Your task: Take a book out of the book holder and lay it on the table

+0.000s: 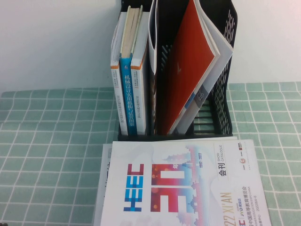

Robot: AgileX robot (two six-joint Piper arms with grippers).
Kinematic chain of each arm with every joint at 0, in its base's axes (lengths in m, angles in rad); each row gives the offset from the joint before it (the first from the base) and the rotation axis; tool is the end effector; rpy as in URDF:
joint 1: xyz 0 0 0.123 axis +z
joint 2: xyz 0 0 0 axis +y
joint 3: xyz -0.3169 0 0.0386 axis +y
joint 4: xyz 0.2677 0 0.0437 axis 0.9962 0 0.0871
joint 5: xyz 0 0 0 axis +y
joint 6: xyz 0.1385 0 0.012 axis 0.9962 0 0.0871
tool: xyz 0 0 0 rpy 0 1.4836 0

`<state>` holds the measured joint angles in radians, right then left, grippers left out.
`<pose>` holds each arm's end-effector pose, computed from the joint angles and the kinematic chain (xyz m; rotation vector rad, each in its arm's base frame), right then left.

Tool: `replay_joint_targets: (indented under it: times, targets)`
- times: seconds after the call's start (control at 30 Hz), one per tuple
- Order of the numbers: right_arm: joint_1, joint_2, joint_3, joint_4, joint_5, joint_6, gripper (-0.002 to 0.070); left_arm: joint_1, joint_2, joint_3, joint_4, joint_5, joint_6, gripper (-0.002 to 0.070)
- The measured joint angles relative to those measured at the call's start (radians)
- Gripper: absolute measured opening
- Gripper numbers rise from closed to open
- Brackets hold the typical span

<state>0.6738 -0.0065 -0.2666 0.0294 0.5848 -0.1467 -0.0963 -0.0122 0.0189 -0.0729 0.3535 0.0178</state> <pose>0.0489 0.0419 0.2428 -0.7137 1.6674 0.4081 0.0837 -0.0116 0.1622 0.0598 1.8437 -0.1260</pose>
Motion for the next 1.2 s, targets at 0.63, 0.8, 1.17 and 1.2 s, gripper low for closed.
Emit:
replay_joint_targets:
  times: [0.63,0.8,1.17,1.2]
  targets:
    - [0.000,0.000,0.000,0.000,0.000,0.000,-0.0002,0.000,0.000,0.002,-0.011,-0.023,-0.002,-0.0003]
    - [0.000,0.000,0.000,0.000,0.000,0.000,-0.0002,0.000,0.000,0.002,-0.011,-0.023,-0.002,-0.0003]
    - [-0.025,-0.006,0.042,-0.037,-0.034,0.005,-0.0002,0.000,0.000,0.002,-0.013,-0.025,-0.002,-0.0003]
    - [-0.051,-0.006,0.055,-0.057,-0.060,0.007,-0.0002,0.000,0.000,0.002,-0.013,-0.025,-0.002,-0.0003]
